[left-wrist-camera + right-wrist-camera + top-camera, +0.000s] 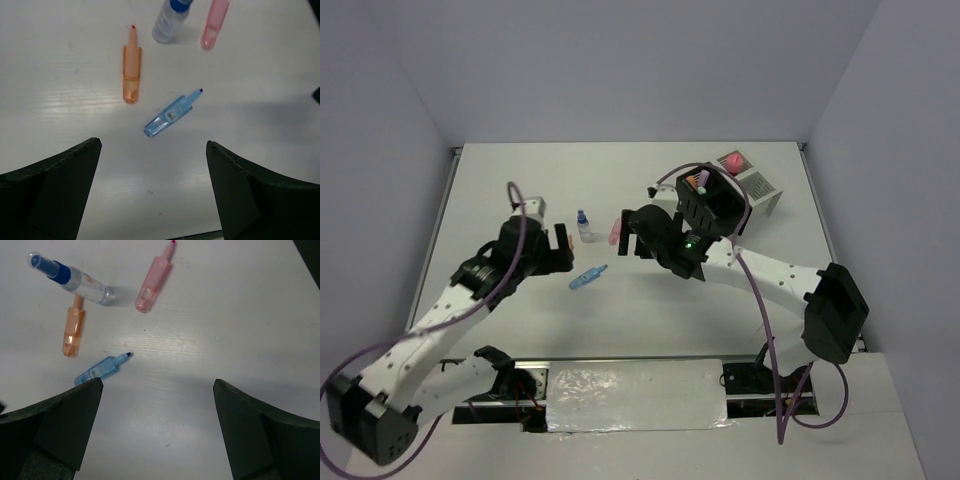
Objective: Sort the stationery into containers
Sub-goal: Pick up the pen from the center of the board.
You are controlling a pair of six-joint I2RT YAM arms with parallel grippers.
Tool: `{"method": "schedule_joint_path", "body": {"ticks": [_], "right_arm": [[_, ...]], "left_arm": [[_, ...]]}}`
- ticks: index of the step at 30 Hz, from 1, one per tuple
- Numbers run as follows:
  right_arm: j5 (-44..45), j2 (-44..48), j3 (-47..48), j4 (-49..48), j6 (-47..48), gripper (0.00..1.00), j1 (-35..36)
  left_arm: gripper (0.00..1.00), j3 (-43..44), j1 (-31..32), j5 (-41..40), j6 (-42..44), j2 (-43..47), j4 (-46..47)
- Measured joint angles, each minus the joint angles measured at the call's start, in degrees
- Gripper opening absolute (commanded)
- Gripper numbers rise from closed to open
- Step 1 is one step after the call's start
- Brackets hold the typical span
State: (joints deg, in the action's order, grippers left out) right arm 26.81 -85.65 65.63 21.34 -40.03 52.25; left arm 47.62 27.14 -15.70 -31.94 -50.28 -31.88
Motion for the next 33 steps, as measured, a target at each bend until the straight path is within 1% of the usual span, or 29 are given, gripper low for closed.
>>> {"method": "schedule_joint_path", "body": {"ticks": [3,6,10,13,14,16,18,25,27,28,29,33], "right_arm": [[-0.3,4.4,-3.9,0.3,-0.1,1.0,-0.3],[-1.3,12.8,-8.3,0.7,1.0,1.0,-0.7],[-4.2,25.7,-12.8,0.3,3.5,1.0,-0.9],[-6.9,32.7,-15.1,0.5,5.4,1.0,-0.9],[-7.6,34.4,-15.7,0.5,5.9,1.0,-0.9],[-9.5,37.4,-17.0,0.8,7.0,1.0,-0.9],[-11.1,39.7,-17.9,1.3,7.8,1.0,-0.9],[-13.7,42.1,-18.2,2.3,9.5,1.0,-0.9],[-14.0,42.1,-18.3,2.3,9.7,1.0,-0.9],[-14.2,42.1,-18.4,2.3,9.7,1.0,-0.9],[-14.3,42.1,-18.4,2.3,9.7,1.0,-0.9],[-15.3,41.8,-18.4,2.3,9.7,1.0,-0.9]], "left_arm": [[0.99,-1.0,0.8,4.8,0.0,-10.9,4.4],[0.99,-1.9,1.4,7.0,0.3,-18.5,7.7],[0.99,-1.6,1.6,8.0,1.9,-26.3,11.5],[0.97,-0.9,1.6,8.2,3.4,-32.0,13.7],[0.93,-0.9,1.6,8.3,3.7,-33.6,14.2],[0.91,-0.8,1.6,8.6,4.6,-36.3,15.1],[0.9,-0.6,1.7,8.1,5.4,-38.5,15.7],[0.73,-0.2,3.9,6.8,6.1,-39.0,16.0],[0.74,-0.2,5.5,5.5,6.1,-39.3,15.5],[0.69,-0.2,6.5,4.8,6.1,-39.3,15.4],[0.65,-0.2,7.4,4.3,5.8,-39.3,15.2],[0.56,-0.3,9.5,3.4,4.1,-39.4,14.9]]}}
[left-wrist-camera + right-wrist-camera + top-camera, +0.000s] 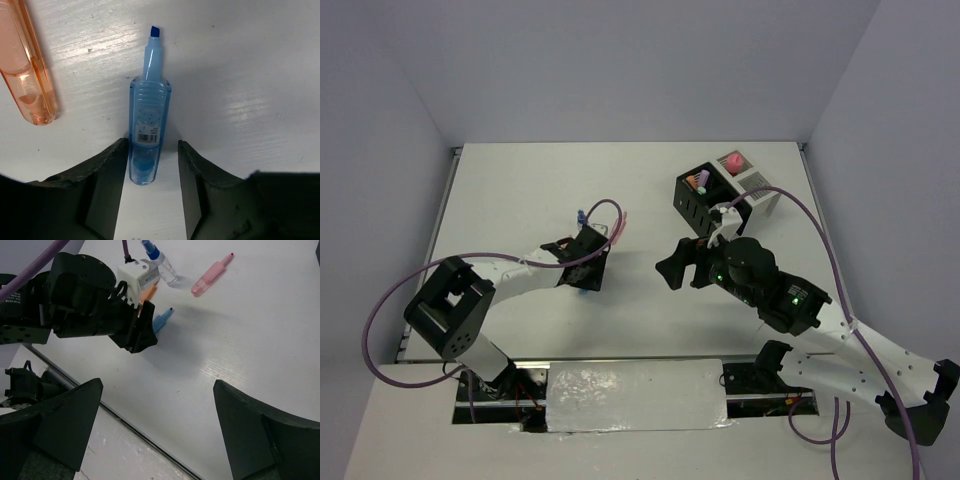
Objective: Sort the stationery into containers
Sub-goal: Pick up the pen from the center of the board, then close the pen cap on the pen.
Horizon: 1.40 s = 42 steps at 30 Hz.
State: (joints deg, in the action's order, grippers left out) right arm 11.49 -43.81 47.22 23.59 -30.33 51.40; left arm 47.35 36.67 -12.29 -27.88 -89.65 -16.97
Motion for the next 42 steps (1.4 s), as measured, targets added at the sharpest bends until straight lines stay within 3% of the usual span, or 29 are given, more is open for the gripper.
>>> {"method": "schedule_joint_path", "body": {"ticks": [3,4,7,9,10,18,22,26,29,33,42], "right_arm": [[-0.6,-0.2,0.0,0.0,0.0,1.0,0.0],[-0.8,-0.2,0.0,0.0,0.0,1.0,0.0],[-1.3,0.1,-0.1,0.0,0.0,1.0,0.0],[-1.4,0.6,-0.2,0.0,0.0,1.0,0.0],[-1.4,1.1,-0.5,0.0,0.0,1.0,0.0],[2.0,4.7,-2.2,0.2,-1.9,1.0,-0.3],[4.4,7.7,-4.9,-1.4,-6.3,0.98,-0.4],[3.8,8.5,-8.4,-5.4,-11.0,0.94,-0.4],[1.2,5.5,-9.7,-11.0,-13.7,0.89,-0.4],[-1.9,0.8,-11.0,-18.0,-15.8,0.81,0.0],[-2.3,-6.0,-8.7,-22.1,-16.5,0.64,2.2]], "left_arm": [[0.53,-0.1,0.7,-1.0,-1.4,-0.2,0.0],[0.47,-0.1,0.8,-1.3,-1.9,-0.2,0.1],[0.22,-0.1,1.0,-2.0,-3.3,-0.5,0.5],[0.12,0.1,1.4,-2.6,-4.1,-0.8,0.7],[0.0,0.3,1.7,-3.2,-4.3,-1.2,0.7],[0.0,-1.0,8.3,-3.9,-8.4,1.4,2.1],[0.0,-7.6,14.3,-2.6,-9.9,15.1,6.3],[0.0,-15.5,17.4,-1.0,-9.6,33.0,19.3],[0.0,-19.5,18.3,1.3,-8.5,40.0,28.2],[0.0,-21.2,18.6,4.0,-6.8,42.1,32.5],[0.0,-18.7,18.7,7.3,-3.5,42.4,32.9]]}}
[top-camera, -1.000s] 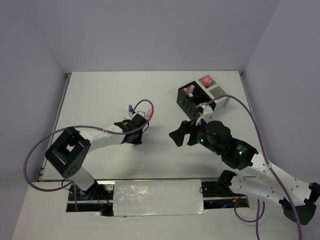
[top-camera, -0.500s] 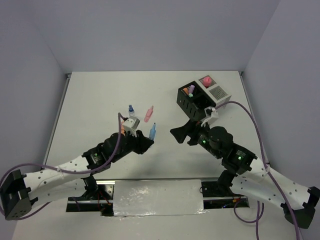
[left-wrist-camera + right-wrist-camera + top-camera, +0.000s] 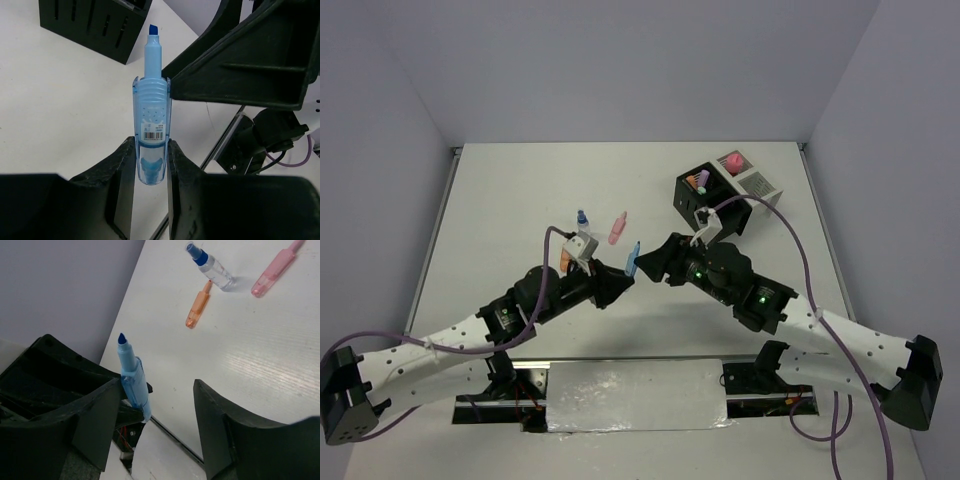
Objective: Sort the stationery into containers
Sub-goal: Close the pen cap on the pen.
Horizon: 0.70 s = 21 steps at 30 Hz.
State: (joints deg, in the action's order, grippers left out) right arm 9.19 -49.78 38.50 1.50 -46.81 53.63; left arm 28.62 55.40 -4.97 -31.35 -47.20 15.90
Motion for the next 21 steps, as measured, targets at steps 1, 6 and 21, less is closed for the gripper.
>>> {"method": "schedule_joint_path", "body": {"ticks": [1,6,21], "right_arm": [[-0.1,-0.7,0.2,-0.5,-0.1,0.63,0.2],[0.1,-2.6,1.0,-1.4,0.2,0.57,0.9],[0.0,-5.2,2.4,-3.1,2.3,0.0,1.1]], "left_arm": [[0.0,0.5,0.0,0.0,0.2,-0.1,-0.2],[0.0,1.6,0.2,0.3,1.4,-0.8,-1.5],[0.0,4.2,0.3,0.9,4.3,-3.7,-6.3]]}}
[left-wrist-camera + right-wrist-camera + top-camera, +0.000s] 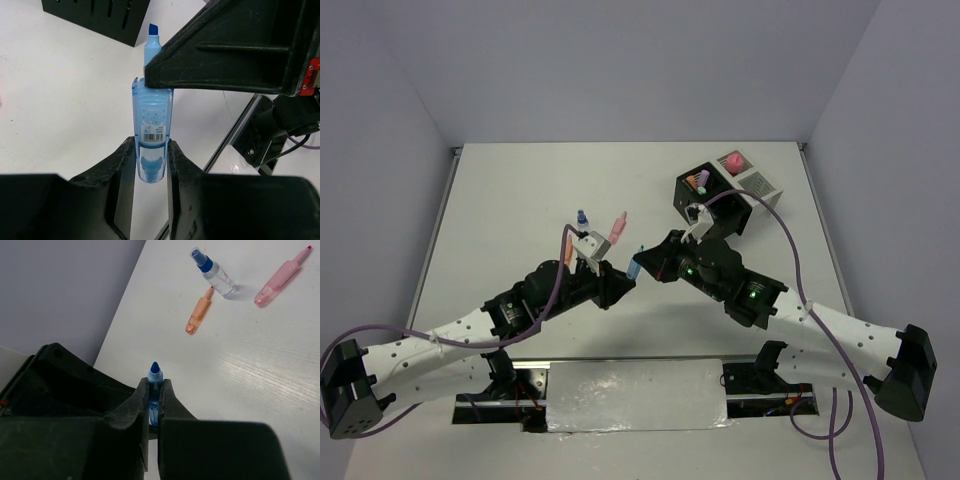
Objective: Sort the stationery into containers
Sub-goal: Close the pen cap on the pen.
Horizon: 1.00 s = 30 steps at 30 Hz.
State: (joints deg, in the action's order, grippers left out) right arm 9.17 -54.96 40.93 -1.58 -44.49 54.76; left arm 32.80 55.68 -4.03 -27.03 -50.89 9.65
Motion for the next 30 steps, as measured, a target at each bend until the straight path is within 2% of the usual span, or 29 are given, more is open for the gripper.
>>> {"method": "schedule_joint_path", "body": {"ticks": [8,20,21,23,25,30], "right_arm": [[0.9,0.6,0.0,0.3,1.5,0.0,0.0],[0.2,6.1,0.0,2.0,8.0,0.0,0.0],[-0.1,6.2,0.0,2.0,8.6,0.05,-0.1],[-1.3,6.0,0.0,1.9,10.2,0.49,-0.2],[-2.3,5.7,0.0,1.5,11.8,0.67,-0.5],[-4.0,5.8,0.3,0.9,14.3,0.8,-1.2]], "left_arm": [[0.0,0.7,0.0,0.0,0.6,0.0,-1.1],[0.0,1.4,0.1,3.6,1.7,1.3,0.0],[0.0,1.4,0.1,3.8,1.7,1.3,0.0],[0.0,1.4,0.1,4.0,1.7,1.3,-0.4],[0.0,2.0,0.1,4.1,1.7,1.3,-1.9],[0.0,4.0,0.1,3.1,1.6,0.5,-6.6]]}}
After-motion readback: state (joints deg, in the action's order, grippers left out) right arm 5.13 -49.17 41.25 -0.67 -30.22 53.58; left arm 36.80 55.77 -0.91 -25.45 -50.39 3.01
